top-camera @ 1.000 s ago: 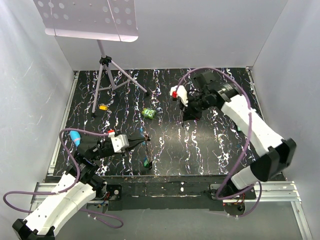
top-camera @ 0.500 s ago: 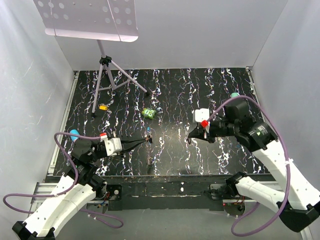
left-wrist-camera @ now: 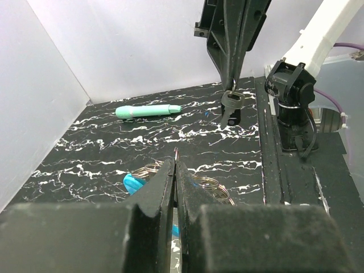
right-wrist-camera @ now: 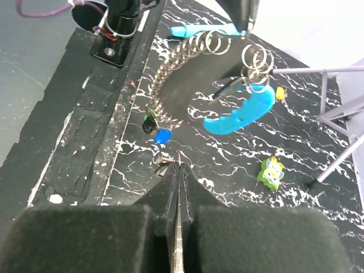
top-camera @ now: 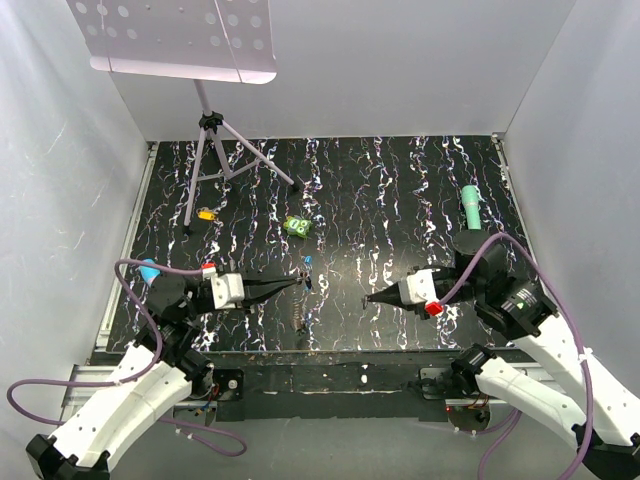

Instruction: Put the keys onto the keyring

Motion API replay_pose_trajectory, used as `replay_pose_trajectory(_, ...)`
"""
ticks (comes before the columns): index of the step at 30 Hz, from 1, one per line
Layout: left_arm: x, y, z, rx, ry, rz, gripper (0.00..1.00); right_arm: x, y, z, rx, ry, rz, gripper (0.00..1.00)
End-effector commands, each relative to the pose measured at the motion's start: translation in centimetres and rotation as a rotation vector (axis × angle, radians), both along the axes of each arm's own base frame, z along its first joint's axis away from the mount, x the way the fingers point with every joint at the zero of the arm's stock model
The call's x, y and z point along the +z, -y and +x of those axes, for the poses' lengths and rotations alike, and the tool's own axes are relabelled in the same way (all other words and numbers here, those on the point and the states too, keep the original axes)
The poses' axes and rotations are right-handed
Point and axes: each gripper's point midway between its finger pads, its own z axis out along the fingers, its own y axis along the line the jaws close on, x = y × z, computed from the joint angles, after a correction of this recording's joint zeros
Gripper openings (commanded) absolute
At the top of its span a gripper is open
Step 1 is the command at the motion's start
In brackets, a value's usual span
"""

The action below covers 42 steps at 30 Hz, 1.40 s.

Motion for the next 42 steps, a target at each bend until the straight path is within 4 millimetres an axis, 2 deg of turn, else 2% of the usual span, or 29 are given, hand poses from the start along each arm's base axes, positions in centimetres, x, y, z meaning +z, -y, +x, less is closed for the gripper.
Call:
replay_pose_trajectory(1, 0.6, 0.0, 0.3, 0.004, 0.029, -0.021, 0.0, 0.6, -0.8, -1.1, 0.109, 0.071, 0.067, 0.01)
replay_pose_trajectory(11, 0.2, -0.1, 0.7, 0.012, 0.016, -0.01, 0.0, 0.1, -1.6, -1.9, 0.165, 0.041, 0.099, 0.01)
replay_pose_trajectory(13, 0.2, -0.1, 0.8, 0.01, 0.013, -0.008, 0.0, 0.0, -1.7, -1.4, 0.124, -0.002, 0.084, 0.01)
replay_pose_trajectory(15, 0.0, -0.1, 0.9, 0.013, 0.012, -0.003, 0.0, 0.2, -1.7, 0.2, -0.012, -0.124, 0.037, 0.01)
replay_pose_trajectory(17, -0.1, -0.2, 0.9, 0.022, 0.008, 0.002, 0.0, -2.0, -1.1, 1.3, -0.111, -0.274, -0.139, 0.01)
replay_pose_trajectory(19, -0.3, -0.3, 1.0, 0.03, 0.01, 0.01, 0.0, -4.7, 0.4, 1.6, -0.175, -0.398, -0.377, 0.01)
replay_pose_trajectory(21, -0.5, -0.4, 1.2, 0.042, 0.006, 0.025, 0.0, -7.5, 2.9, 1.8, -0.266, -0.504, -0.613, 0.01)
replay_pose_trajectory(24, -0.6, -0.5, 1.4, 0.056, 0.011, 0.037, 0.0, -10.5, 6.3, 2.1, -0.321, -0.502, -0.841, 0.01)
replay_pose_trajectory(25, -0.6, -0.6, 1.4, 0.059, 0.011, 0.037, 0.0, -11.8, 7.7, 3.0, -0.39, -0.498, -0.936, 0.01)
replay_pose_trajectory(27, -0.7, -0.7, 1.4, 0.067, 0.014, 0.037, 0.0, -13.8, 9.6, 3.1, -0.428, -0.56, -1.097, 0.01)
replay_pose_trajectory(29, -0.7, -0.8, 1.4, 0.073, 0.016, 0.039, 0.0, -15.3, 10.9, 4.3, -0.485, -0.564, -1.203, 0.01)
replay_pose_trajectory(33, -0.9, -1.0, 1.6, 0.094, 0.018, 0.054, 0.0, -16.6, 10.5, 6.4, -0.549, -0.616, -1.266, 0.01)
replay_pose_trajectory(38, -1.1, -1.1, 1.8, 0.106, 0.019, 0.061, 0.0, -19.7, 9.9, 7.6, -0.566, -0.73, -1.423, 0.01)
replay_pose_trajectory(42, -1.3, -1.2, 1.9, 0.116, 0.017, 0.069, 0.0, -21.2, 8.4, 8.4, -0.585, -0.824, -1.444, 0.01)
